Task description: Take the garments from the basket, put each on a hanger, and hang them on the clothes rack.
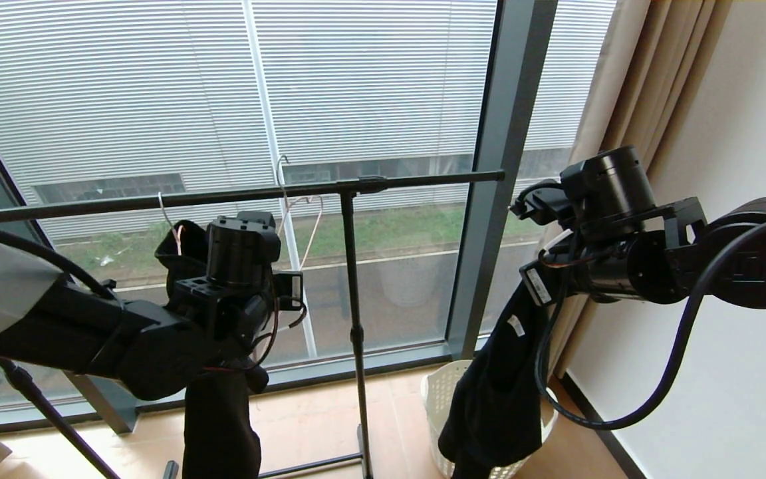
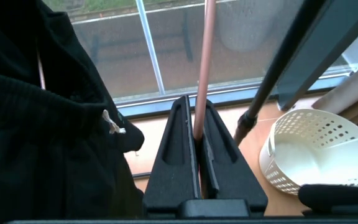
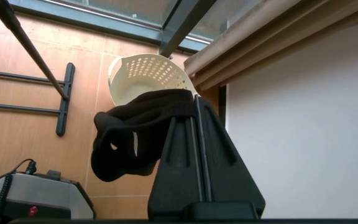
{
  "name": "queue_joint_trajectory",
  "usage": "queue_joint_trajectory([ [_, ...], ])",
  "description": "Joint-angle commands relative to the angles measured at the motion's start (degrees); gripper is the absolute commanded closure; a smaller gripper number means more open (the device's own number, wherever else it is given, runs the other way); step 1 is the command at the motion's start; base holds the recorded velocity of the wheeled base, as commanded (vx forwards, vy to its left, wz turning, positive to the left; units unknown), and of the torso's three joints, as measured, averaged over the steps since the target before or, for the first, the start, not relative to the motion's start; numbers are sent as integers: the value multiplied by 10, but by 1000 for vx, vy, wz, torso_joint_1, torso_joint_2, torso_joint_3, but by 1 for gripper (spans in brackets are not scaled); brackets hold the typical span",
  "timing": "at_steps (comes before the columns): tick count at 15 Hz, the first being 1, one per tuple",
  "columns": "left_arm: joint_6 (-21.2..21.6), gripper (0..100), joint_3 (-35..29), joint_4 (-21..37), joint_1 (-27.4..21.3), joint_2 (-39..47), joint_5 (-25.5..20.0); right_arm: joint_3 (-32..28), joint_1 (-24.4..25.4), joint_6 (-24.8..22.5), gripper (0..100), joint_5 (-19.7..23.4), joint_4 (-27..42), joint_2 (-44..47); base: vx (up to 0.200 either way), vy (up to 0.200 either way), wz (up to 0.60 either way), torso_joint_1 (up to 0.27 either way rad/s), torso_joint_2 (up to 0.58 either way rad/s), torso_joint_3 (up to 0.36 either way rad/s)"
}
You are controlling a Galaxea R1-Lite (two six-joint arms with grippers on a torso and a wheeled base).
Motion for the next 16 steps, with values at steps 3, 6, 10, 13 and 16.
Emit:
queue_joint_trajectory([
  [3, 4, 100, 67, -1, -22, -88, -9, 5, 2, 0, 100, 0, -1, 1, 0, 0, 0, 0, 0, 0],
  [6, 5, 100, 124, -1, -40, -144, -9, 4, 7, 1, 100, 0, -2, 0, 0, 0, 0, 0, 0, 0],
  [10, 3, 100, 213, -1, -61, -210, -10, 5, 17, 3, 100, 0, -2, -2, 0, 0, 0, 0, 0, 0],
  [13, 2, 100, 299, -15, -68, -268, -68, 4, 29, 5, 100, -1, -4, -3, 0, 0, 0, 0, 0, 0],
  [16, 4, 100, 387, -117, -65, -277, -166, 6, 50, 4, 100, -16, -47, 2, 0, 0, 0, 0, 0, 0],
])
